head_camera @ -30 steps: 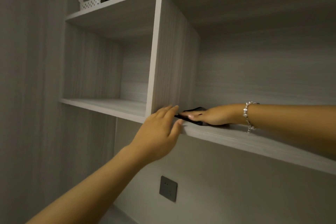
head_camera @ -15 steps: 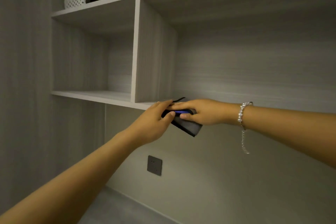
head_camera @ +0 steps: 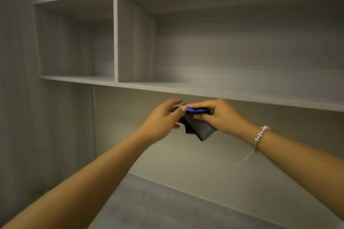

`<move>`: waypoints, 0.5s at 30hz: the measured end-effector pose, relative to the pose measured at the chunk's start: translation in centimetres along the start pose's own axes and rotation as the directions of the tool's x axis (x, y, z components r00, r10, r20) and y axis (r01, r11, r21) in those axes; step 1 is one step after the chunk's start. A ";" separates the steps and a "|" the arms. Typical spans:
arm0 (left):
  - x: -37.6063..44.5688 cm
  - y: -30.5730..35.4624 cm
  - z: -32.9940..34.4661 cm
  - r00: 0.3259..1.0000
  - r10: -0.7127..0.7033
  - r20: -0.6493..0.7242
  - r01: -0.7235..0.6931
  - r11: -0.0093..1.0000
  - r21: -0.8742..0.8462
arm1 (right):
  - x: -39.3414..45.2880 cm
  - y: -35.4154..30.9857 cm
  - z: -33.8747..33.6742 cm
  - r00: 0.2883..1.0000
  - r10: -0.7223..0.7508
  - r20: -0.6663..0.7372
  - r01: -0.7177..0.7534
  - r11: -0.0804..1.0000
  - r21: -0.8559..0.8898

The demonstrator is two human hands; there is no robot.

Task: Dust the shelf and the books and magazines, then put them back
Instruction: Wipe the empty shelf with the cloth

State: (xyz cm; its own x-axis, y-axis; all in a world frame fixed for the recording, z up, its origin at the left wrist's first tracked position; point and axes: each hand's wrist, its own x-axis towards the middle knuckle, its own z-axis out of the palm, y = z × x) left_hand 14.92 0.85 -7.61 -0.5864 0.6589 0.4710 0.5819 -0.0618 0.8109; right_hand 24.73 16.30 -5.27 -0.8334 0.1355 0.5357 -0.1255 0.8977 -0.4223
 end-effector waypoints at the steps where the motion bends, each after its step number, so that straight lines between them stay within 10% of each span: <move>1: -1.2 0.5 0.9 1.000 -0.024 -0.003 0.024 0.999 -0.034 | -2.0 -0.2 0.5 0.999 0.034 0.003 -0.034 0.997 0.067; 15: -17.8 -1.9 7.0 0.883 -0.468 -0.044 0.442 0.858 -0.262 | -20.6 -3.0 8.3 0.925 0.378 0.047 -0.339 0.759 0.556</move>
State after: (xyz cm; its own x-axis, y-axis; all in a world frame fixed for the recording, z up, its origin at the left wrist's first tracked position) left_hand 28.20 -5.49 -19.92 -0.8147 0.5777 0.0513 0.0924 0.0419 0.9948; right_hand 37.83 7.30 -21.15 -0.8435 0.4448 0.3010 -0.1118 0.4028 -0.9084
